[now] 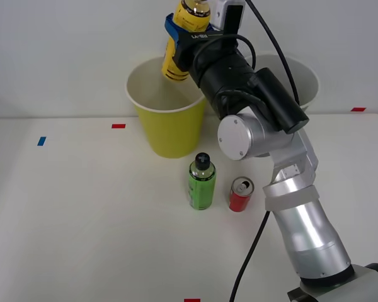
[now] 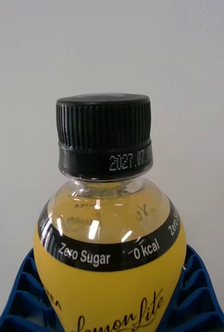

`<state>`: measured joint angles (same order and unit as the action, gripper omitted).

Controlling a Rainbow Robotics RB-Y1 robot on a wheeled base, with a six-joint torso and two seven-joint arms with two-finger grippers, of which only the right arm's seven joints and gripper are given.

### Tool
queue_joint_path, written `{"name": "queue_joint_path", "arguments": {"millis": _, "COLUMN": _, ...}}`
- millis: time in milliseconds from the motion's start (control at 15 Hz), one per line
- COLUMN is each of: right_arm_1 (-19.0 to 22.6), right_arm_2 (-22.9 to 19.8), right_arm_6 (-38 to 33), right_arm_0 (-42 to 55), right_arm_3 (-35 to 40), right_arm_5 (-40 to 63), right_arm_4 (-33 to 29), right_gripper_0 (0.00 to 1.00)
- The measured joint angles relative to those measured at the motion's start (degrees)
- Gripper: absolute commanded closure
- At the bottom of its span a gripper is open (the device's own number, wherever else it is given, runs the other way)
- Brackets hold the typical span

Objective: Put cans in the gray bin, plastic bottles in the light green bin

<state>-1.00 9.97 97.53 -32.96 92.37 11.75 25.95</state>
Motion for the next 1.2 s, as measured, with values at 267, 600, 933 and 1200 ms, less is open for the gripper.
{"name": "queue_joint_path", "arguments": {"millis": 267, "right_arm_1": 0.00, "right_arm_2": 0.48, "right_arm_6": -0.06, "right_arm_0": 0.00, "right_arm_3": 0.00, "right_arm_5": 0.14, "right_arm_4": 0.00, "right_gripper_0": 0.15}}
{"name": "queue_joint_path", "arguments": {"millis": 600, "right_arm_1": 0.00, "right_arm_2": 1.13, "right_arm_6": 0.09, "right_arm_0": -0.01, "right_arm_3": -1.54, "right_arm_5": 1.14, "right_arm_4": -0.02, "right_gripper_0": 0.00}}
{"name": "queue_joint_path", "arguments": {"millis": 933, "right_arm_1": 0.00, "right_arm_2": 1.46, "right_arm_6": 0.64, "right_arm_0": -0.01, "right_arm_3": -1.93, "right_arm_5": 0.96, "right_arm_4": -0.02, "right_gripper_0": 0.00}}
{"name": "queue_joint_path", "arguments": {"millis": 1200, "right_arm_1": 0.00, "right_arm_2": 1.54, "right_arm_6": 0.84, "right_arm_0": -0.01, "right_arm_3": -1.93, "right_arm_5": 0.06, "right_arm_4": -0.02, "right_gripper_0": 0.00}}
